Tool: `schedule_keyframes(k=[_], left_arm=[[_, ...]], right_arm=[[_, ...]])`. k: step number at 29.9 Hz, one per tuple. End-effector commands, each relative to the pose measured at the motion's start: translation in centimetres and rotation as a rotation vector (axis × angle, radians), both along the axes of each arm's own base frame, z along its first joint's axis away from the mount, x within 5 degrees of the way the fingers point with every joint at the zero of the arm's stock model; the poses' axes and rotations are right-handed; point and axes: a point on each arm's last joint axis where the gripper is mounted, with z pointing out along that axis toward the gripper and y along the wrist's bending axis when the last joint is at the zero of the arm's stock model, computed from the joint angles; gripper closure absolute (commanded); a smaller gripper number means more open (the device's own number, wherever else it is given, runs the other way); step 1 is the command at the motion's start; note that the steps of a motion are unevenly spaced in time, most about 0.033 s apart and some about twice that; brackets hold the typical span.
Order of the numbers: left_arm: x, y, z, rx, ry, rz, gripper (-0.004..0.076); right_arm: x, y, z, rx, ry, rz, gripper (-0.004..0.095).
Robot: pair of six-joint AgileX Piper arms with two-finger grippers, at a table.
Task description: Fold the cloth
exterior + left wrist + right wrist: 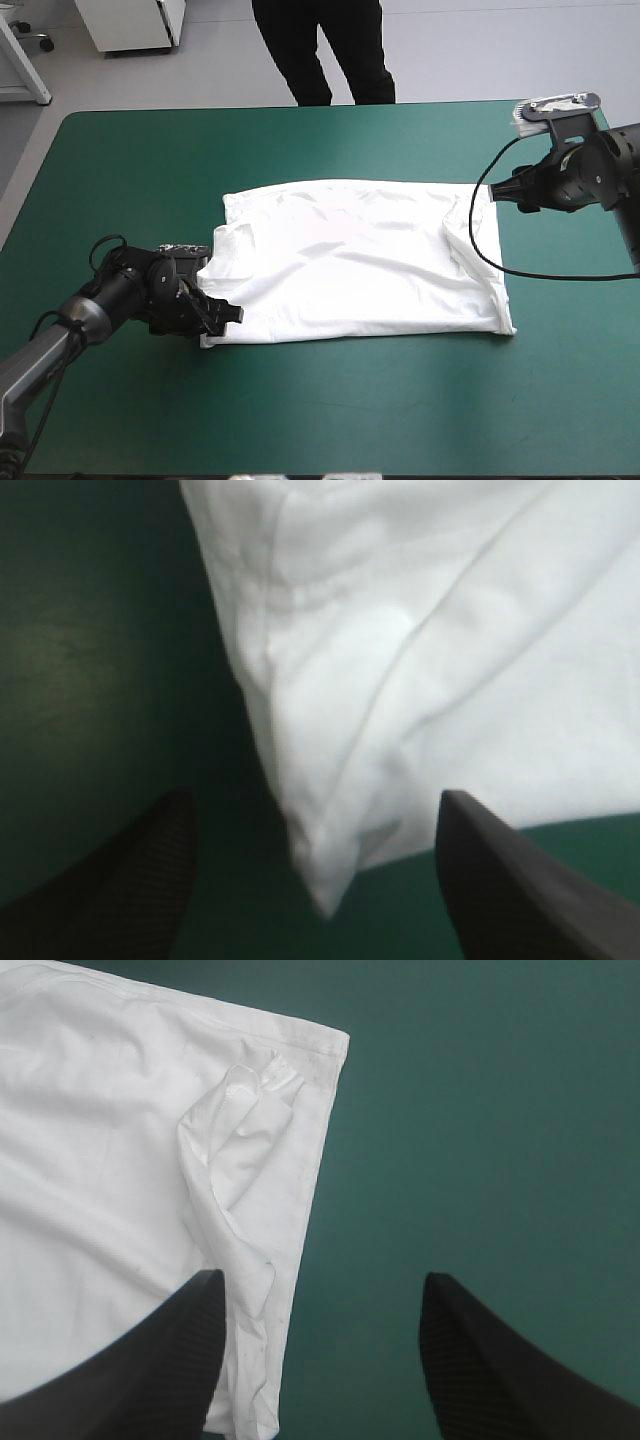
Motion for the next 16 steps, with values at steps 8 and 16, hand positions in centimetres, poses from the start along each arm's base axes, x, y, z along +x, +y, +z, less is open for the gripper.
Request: schedule_keyframes(k=[8, 16], left_arm=[[1.8, -1.1, -2.0, -0.038, 0.031, 0.027, 0.0233], [2.1, -2.6, -3.2, -0.027, 0.031, -0.038, 0.0498]], right_arm=[[-0.9, -0.3, 0.8, 0.007, -0.063, 0.0, 0.0354], [-2.1, -0.4, -4.5, -0.021, 0.073, 0.019, 0.0354]])
